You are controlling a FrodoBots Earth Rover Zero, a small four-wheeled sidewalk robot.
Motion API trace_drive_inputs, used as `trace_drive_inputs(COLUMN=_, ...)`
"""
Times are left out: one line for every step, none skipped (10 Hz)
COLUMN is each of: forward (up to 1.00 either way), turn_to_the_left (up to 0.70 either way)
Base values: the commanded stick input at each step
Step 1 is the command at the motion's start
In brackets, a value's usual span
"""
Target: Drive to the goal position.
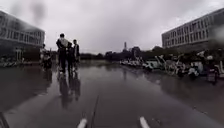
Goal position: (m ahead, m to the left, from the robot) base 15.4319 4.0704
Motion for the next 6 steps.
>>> trace_drive_inputs(forward=0.91, turn_to_the_left=0.0)
trace_drive_inputs(forward=0.91, turn_to_the_left=0.0)
trace_drive_inputs(forward=0.91, turn_to_the_left=0.0)
trace_drive_inputs(forward=0.91, turn_to_the_left=0.0)
trace_drive_inputs(forward=0.91, turn_to_the_left=0.0)
trace_drive_inputs(forward=0.91, turn_to_the_left=0.0)
